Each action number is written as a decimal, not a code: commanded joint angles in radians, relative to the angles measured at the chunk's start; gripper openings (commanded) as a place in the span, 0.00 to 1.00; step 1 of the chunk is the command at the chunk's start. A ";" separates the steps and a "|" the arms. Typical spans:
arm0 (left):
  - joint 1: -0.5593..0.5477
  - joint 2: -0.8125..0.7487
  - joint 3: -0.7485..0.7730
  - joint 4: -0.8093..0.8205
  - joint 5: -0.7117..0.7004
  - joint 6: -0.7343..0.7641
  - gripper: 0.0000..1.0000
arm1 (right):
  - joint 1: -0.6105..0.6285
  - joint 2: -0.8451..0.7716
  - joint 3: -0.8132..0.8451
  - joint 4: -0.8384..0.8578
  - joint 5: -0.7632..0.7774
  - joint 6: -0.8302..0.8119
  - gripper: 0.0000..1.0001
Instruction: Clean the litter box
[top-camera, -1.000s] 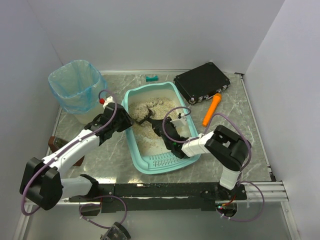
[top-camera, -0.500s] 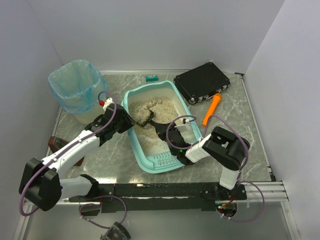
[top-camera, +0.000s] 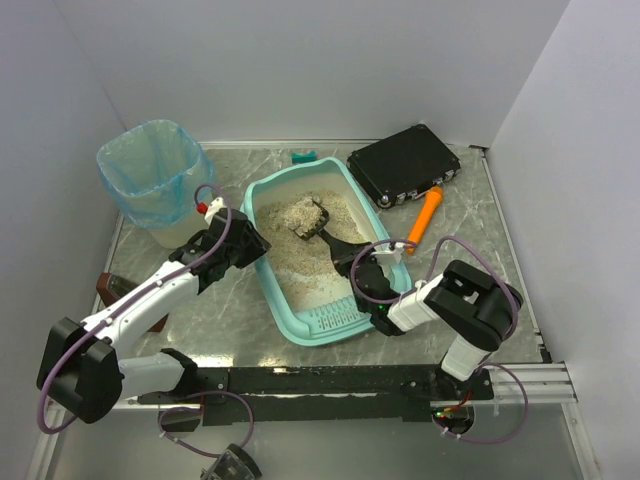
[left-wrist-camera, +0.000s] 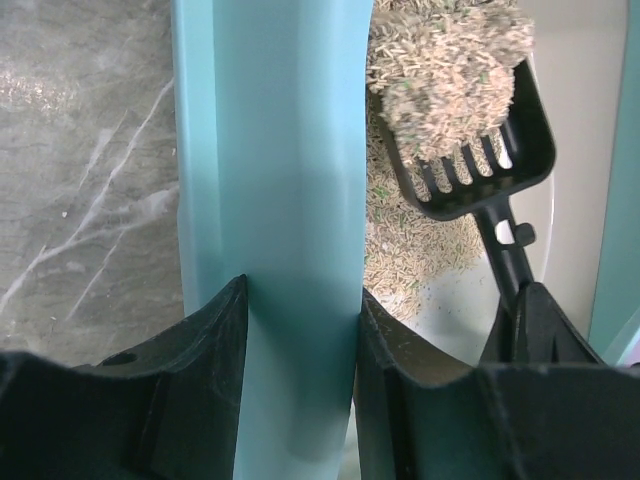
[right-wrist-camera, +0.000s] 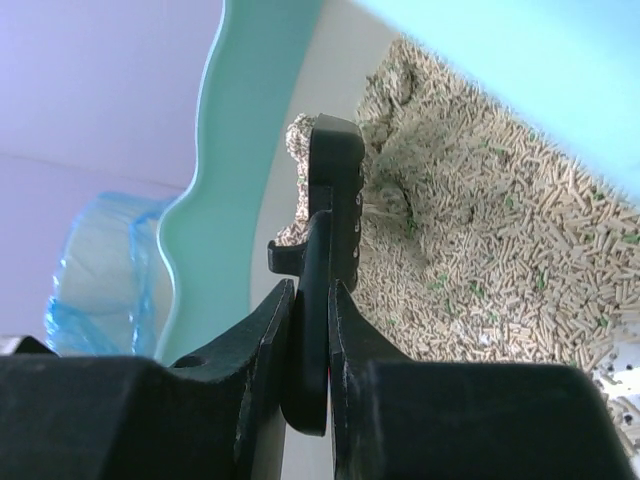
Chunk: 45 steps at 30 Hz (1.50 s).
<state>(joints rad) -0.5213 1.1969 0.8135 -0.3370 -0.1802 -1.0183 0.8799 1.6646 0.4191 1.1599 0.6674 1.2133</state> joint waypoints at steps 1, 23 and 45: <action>0.000 -0.006 -0.050 -0.129 0.059 -0.066 0.01 | -0.009 -0.060 -0.022 0.181 0.011 0.040 0.00; -0.003 -0.054 0.036 -0.137 0.031 0.056 0.30 | -0.091 -0.587 -0.126 -0.469 -0.189 0.249 0.00; -0.003 -0.207 0.058 -0.207 0.010 0.132 0.97 | -0.216 -0.852 -0.200 -0.551 -0.405 0.181 0.00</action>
<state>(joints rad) -0.5224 1.0523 0.8398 -0.5144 -0.1387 -0.9104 0.6792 0.8867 0.1825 0.6090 0.3099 1.3769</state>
